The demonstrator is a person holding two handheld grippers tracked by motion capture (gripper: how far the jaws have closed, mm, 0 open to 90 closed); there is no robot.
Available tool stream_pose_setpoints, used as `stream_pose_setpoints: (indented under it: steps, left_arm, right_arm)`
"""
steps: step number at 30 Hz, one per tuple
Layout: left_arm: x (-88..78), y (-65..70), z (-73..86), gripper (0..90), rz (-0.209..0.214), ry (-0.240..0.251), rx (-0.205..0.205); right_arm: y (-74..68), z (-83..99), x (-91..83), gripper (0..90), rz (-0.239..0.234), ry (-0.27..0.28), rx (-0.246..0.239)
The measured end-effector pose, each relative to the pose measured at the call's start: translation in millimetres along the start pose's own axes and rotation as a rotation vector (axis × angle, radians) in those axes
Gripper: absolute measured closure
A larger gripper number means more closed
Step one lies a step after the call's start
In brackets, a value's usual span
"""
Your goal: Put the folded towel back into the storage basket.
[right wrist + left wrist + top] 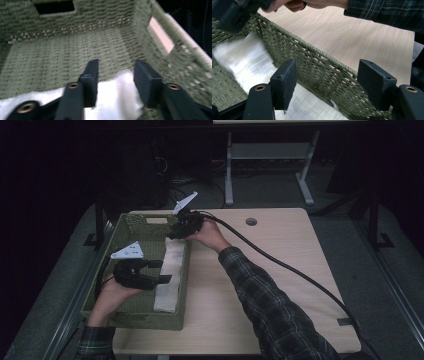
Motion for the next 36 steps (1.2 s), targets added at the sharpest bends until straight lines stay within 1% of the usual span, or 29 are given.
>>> stream_pose_setpoints:
  steps: [2,6,7,8,9,12,15,19,21,23,25,26,27,28,30,31,32,34,36]
  left_arm:
    - [1.1,0.5,-1.9,31.0,-0.003,0.006,-0.004]
    - [4.5,1.1,-7.3,30.0,-0.010,0.010,-0.009]
    - [6.5,1.6,-9.5,29.5,-0.013,0.015,-0.014]
    - [8.0,1.3,-11.7,29.1,-0.014,0.014,-0.008]
    - [9.3,1.3,-13.3,28.9,-0.017,0.015,-0.010]
    - [15.5,1.4,-22.1,28.0,-0.024,0.024,-0.016]
    - [22.0,2.4,-32.1,27.4,-0.031,0.038,-0.018]
    - [35.2,5.5,-44.2,26.4,-0.040,0.039,-0.008]
    - [43.6,8.1,-49.2,25.8,-0.046,0.032,-0.006]
    - [52.9,10.9,-54.1,25.3,-0.052,0.028,-0.005]
    - [62.4,13.9,-59.0,25.0,-0.058,0.027,-0.008]
    - [68.3,15.9,-62.1,24.7,-0.062,0.031,-0.010]
    - [70.7,16.4,-63.4,24.5,-0.063,0.035,-0.008]
    - [76.6,18.5,-65.7,24.3,-0.065,0.032,-0.012]
    - [86.9,21.8,-68.7,23.6,-0.068,0.033,-0.014]
    - [91.0,22.9,-69.5,23.4,-0.067,0.037,-0.015]
    - [97.2,23.9,-70.8,22.8,-0.077,0.037,-0.012]
    - [106.7,26.9,-72.3,21.7,-0.081,0.034,-0.018]
    - [115.8,30.1,-73.2,21.6,-0.083,0.024,-0.011]
  right_arm:
    - [2.4,-2.5,-6.3,50.4,0.002,0.009,0.016]
    - [6.0,-5.4,-19.9,45.6,0.006,0.023,0.017]
    - [5.9,-6.0,-23.0,44.8,0.004,0.024,0.025]
    - [7.1,-6.3,-27.4,43.9,0.006,0.033,0.019]
    - [7.1,-6.6,-31.7,43.6,0.007,0.040,0.025]
    - [9.8,-4.8,-43.7,41.6,0.022,0.040,0.020]
    - [16.8,0.8,-54.9,39.7,0.025,0.036,0.028]
    - [27.0,11.3,-74.1,38.3,0.046,0.036,0.038]
    - [31.7,16.5,-84.3,36.8,0.051,0.033,0.045]
    - [36.3,22.2,-94.2,36.2,0.064,0.036,0.040]
    - [39.9,27.9,-102.9,34.9,0.069,0.038,0.053]
    - [43.0,32.7,-108.7,33.9,0.074,0.038,0.054]
    - [45.5,37.8,-114.3,32.6,0.080,0.033,0.054]
    - [45.5,39.6,-116.6,31.8,0.080,0.031,0.061]
    - [47.0,48.1,-125.7,31.1,0.094,0.030,0.060]
    - [47.7,54.1,-131.9,31.0,0.108,0.044,0.059]
    - [48.9,57.7,-135.1,30.5,0.108,0.048,0.059]
    - [50.7,68.8,-143.3,29.8,0.117,0.039,0.073]
    - [52.0,80.6,-151.4,29.4,0.130,0.036,0.077]
Point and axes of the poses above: each handheld gripper's, and its own axes: x roughly forward along the jaws, z roughly out of its underside, y roughly to its right, the point moved 3 cm from there along x, roughly forward along the jaws, and after that the axes turned 15 degrees about z, right-handed, at the moved point
